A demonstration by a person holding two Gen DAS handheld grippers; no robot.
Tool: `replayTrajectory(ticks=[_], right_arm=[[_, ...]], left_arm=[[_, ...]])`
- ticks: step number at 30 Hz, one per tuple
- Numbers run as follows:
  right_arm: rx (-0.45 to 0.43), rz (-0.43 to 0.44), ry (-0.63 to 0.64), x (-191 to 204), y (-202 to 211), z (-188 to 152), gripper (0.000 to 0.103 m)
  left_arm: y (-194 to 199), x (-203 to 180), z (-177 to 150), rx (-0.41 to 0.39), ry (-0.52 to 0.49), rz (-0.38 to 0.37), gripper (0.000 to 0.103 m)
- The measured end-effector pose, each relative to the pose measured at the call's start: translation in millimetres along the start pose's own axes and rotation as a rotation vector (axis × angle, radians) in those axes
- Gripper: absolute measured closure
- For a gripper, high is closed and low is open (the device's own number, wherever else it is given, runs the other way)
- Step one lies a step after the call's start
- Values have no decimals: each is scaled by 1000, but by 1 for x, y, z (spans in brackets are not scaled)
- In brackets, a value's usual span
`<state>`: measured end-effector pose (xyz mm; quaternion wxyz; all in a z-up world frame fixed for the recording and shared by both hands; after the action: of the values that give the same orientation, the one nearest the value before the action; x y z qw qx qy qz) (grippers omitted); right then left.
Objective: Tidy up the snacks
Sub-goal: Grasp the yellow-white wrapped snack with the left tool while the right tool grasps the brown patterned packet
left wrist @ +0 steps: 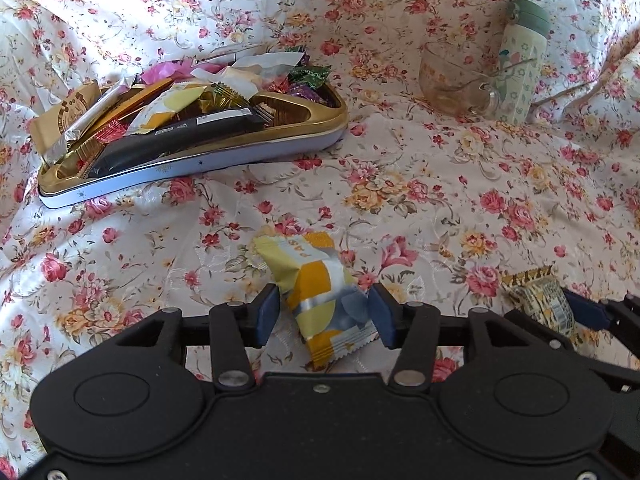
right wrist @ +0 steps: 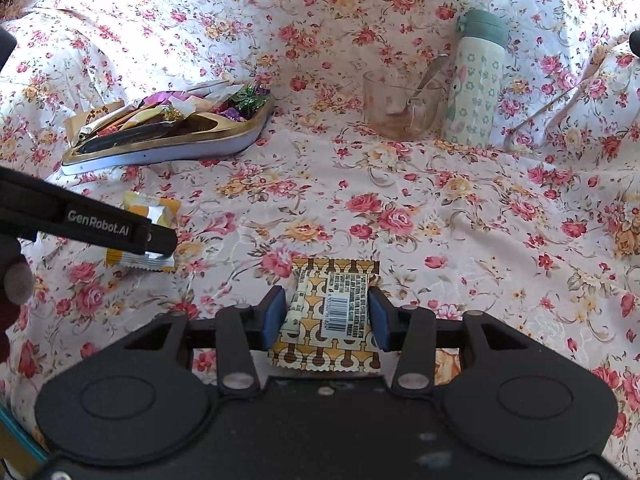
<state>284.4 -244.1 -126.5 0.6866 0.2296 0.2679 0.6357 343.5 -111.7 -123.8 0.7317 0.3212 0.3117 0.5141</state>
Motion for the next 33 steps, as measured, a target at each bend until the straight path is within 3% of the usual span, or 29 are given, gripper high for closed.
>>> replayTrajectory(ticks=[10,18,33], right_arm=[[-1,11,10,0,0,-1,56],[-12,15,11,1,1,-2,55],[-9,19,3,0,1,-2,55]], left_arm=[[-5,6,10,7,59,8,46],[6,14,10,-10,51,29,45],[-18,10,17,20,54,96,45]])
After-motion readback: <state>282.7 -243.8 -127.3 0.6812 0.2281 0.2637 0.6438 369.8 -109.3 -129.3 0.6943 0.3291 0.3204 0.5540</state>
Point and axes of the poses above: each gripper's, at about its wrist camera, not at the fingertips, and y roughly against the way its jaws point, x to its left, z to its top, the point moved 10 cm from there along -y, roughly the way its jaws point, and after that the axes turned 5 degrees about y, right-handed, at the moved point
